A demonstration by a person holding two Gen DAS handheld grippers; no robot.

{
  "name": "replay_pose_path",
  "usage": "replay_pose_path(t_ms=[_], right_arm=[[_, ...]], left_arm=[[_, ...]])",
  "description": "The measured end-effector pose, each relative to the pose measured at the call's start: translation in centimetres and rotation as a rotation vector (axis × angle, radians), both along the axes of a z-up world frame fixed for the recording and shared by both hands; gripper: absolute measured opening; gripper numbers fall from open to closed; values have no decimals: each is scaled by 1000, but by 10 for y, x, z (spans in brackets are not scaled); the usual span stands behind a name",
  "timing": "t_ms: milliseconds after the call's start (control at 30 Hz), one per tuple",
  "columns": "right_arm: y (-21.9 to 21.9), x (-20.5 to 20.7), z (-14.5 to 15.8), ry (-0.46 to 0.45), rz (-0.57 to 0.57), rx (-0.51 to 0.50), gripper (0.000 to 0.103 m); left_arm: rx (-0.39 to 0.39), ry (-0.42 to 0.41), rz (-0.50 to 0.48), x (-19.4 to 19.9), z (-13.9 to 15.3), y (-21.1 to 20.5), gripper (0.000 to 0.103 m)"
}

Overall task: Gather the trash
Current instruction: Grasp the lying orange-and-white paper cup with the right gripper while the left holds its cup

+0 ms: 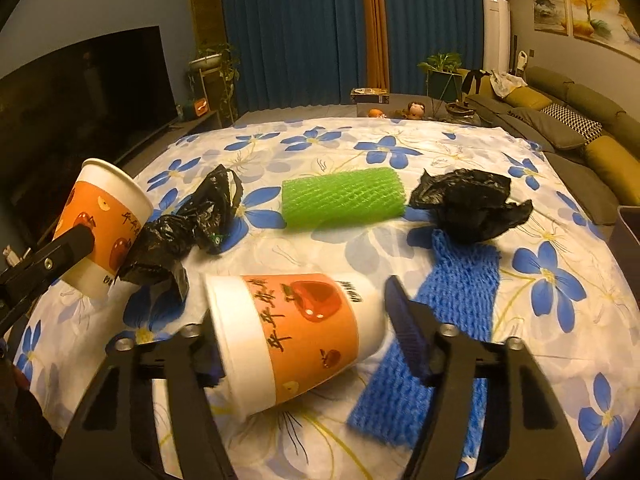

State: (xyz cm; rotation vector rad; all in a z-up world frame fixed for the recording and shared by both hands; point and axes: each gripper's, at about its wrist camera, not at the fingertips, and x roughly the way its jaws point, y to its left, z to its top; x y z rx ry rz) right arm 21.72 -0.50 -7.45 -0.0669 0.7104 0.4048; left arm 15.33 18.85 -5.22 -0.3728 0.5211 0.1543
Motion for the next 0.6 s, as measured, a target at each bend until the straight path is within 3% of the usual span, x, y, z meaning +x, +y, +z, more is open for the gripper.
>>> replay_pose_path(t_ms=[133,600], right_arm=[[-7,-2,-8,32,-5,-8,53],[-32,-30,-8,37,-3,-23,54]], left_arm=[[0,4,-9,1,-2,-3,55],[18,-5,-49,1,-1,-14,55]])
